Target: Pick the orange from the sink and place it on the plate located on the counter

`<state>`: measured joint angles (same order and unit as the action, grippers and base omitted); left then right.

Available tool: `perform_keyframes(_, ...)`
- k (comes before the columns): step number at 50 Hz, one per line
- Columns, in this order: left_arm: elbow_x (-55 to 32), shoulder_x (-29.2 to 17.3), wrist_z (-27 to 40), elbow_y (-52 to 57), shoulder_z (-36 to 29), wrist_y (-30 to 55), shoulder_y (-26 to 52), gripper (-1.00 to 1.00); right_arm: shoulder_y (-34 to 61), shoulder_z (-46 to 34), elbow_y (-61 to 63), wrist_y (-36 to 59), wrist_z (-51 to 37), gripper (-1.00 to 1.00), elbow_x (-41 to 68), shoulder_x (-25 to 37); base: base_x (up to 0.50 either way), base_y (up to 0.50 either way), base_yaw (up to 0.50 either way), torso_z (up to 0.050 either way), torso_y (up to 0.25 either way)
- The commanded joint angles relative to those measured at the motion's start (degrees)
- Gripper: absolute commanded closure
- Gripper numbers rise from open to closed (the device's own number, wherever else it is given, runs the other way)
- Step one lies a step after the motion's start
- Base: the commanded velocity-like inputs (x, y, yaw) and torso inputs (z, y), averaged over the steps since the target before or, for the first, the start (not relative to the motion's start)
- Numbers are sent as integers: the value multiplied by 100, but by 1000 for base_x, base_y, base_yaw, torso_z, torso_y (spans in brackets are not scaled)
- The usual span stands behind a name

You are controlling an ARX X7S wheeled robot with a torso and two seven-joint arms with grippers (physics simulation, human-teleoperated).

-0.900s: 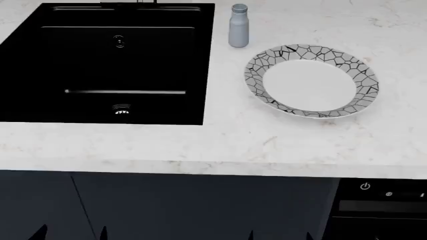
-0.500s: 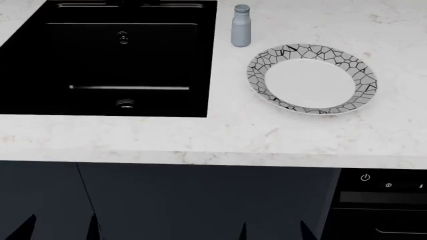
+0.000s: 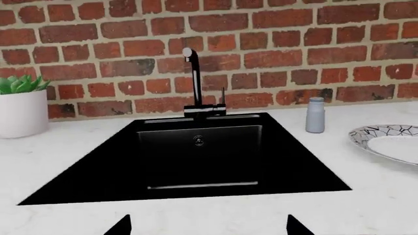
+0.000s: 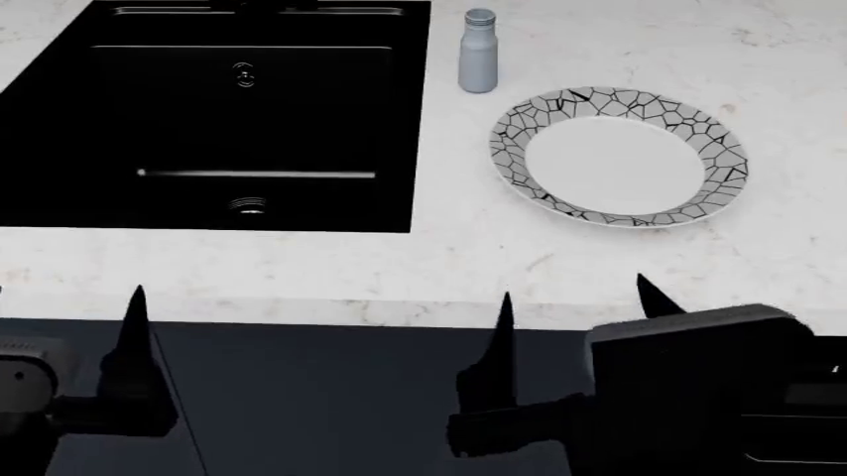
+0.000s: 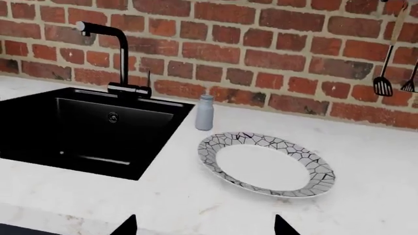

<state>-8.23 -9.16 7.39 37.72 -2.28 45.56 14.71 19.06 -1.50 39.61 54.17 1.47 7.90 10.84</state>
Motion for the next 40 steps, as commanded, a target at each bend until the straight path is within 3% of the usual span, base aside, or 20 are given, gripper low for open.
perform_keyframes(1, -425, -202, -128, 787, 171, 1857, 1136, -100, 1511, 182, 686, 1970, 107, -100, 311, 196, 0, 0, 0, 0, 0)
perform_keyframes(7, -442, -322, -75, 874, -51, 2465, 1740, -100, 2281, 6, 587, 2477, 41, -100, 335, 190, 0, 0, 0, 0, 0)
perform_keyframes(12, -641, -305, -284, 323, -46, 3065, 2664, -100, 3229, -53, 261, 3056, 118, -100, 467, 62, 0, 0, 0, 0, 0)
perform_keyframes(17, -671, -357, -271, 210, -130, 3554, 3230, -100, 3412, -93, 198, 3116, 140, -100, 510, 77, 0, 0, 0, 0, 0)
perform_keyframes(24, -761, -403, -289, 328, -195, 3923, 3423, -100, 3179, -124, 8, 2723, 191, -100, 517, 180, 0, 0, 0, 0, 0)
perform_keyframes(40, -761, -403, -289, 328, -195, 3923, 3423, -100, 3179, -124, 8, 2723, 191, -100, 517, 180, 0, 0, 0, 0, 0)
